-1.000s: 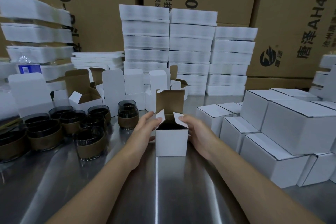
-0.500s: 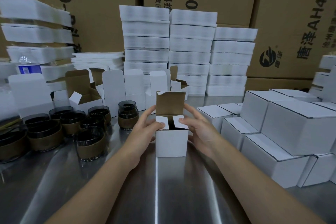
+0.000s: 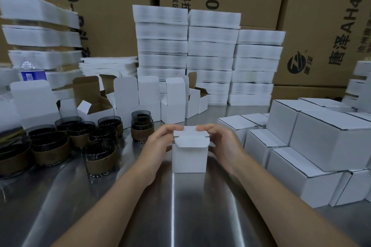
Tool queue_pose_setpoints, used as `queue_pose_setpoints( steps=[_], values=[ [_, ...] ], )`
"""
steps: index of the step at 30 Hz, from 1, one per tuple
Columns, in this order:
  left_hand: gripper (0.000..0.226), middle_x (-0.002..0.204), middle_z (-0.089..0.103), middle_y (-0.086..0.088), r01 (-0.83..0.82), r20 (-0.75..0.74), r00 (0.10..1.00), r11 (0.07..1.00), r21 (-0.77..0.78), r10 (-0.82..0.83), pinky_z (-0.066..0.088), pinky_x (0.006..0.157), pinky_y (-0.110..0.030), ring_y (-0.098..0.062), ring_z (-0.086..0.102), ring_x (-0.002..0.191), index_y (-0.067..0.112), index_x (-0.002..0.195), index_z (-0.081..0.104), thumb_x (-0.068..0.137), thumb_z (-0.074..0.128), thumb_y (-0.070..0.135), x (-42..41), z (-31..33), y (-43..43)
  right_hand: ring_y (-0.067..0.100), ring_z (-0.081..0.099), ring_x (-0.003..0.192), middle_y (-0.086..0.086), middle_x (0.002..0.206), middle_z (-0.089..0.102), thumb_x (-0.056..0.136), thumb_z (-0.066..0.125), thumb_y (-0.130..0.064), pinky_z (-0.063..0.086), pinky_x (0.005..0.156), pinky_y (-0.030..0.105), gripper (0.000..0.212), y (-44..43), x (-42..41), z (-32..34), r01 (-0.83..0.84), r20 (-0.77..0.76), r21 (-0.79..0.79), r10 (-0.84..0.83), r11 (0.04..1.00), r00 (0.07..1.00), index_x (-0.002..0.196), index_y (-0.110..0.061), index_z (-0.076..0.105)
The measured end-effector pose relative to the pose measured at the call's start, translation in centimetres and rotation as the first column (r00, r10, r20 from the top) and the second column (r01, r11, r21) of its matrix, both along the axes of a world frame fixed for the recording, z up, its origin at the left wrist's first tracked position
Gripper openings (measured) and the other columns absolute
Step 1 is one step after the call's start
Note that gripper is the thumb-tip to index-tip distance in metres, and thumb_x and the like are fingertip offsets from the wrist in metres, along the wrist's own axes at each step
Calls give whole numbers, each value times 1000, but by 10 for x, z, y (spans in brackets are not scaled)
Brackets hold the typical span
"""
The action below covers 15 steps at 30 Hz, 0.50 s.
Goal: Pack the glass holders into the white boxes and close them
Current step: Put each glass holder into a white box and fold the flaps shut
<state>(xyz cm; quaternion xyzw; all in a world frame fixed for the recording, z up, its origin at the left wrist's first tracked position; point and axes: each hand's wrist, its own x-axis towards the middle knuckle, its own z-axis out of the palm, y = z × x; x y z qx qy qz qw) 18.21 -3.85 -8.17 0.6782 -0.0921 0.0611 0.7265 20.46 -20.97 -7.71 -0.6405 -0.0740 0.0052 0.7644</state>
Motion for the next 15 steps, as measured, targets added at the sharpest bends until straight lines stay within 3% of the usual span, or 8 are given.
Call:
queue_pose_setpoints(
  steps=[4,6,9,13,15],
  values=[
    [29,123,61,-3,-20,-54,998,998,-65,16,44,93,-32,-20,52,117,16,90,72,82,45,21,0,0,0,12,62,73,-2,80,71,46,63,-34,44,67,24,29,2,0,0,30,-4,-69,-30,997,1000,66,-17,73],
    [28,118,64,-1,-6,-52,999,996,-91,1,45,89,-30,-17,55,113,18,85,73,72,52,30,-1,0,-1,12,61,74,-3,78,70,48,65,-36,44,67,24,26,2,1,-1,45,24,-110,-43,993,999,66,-19,73],
    [18,110,63,5,-1,-27,1000,999,-48,-1,44,83,-27,-12,55,109,20,84,72,85,54,16,0,0,-1,8,61,75,-8,77,68,56,65,-36,43,71,24,19,1,1,-1,39,83,-158,-26,987,996,67,-22,72],
    [18,112,61,4,-5,-34,999,1000,-13,4,45,84,-27,-10,53,106,21,85,72,74,58,16,0,-1,0,5,58,75,-14,76,67,65,67,-27,43,67,20,5,-1,2,-4,11,131,-190,14,982,991,63,-25,70],
    [22,109,62,5,-9,-40,999,1000,-15,8,45,85,-27,-10,54,105,21,85,72,82,55,7,1,-1,1,3,58,73,-15,74,67,76,67,-18,43,66,19,16,-2,3,-4,5,143,-197,24,980,989,63,-25,70]
  ],
)
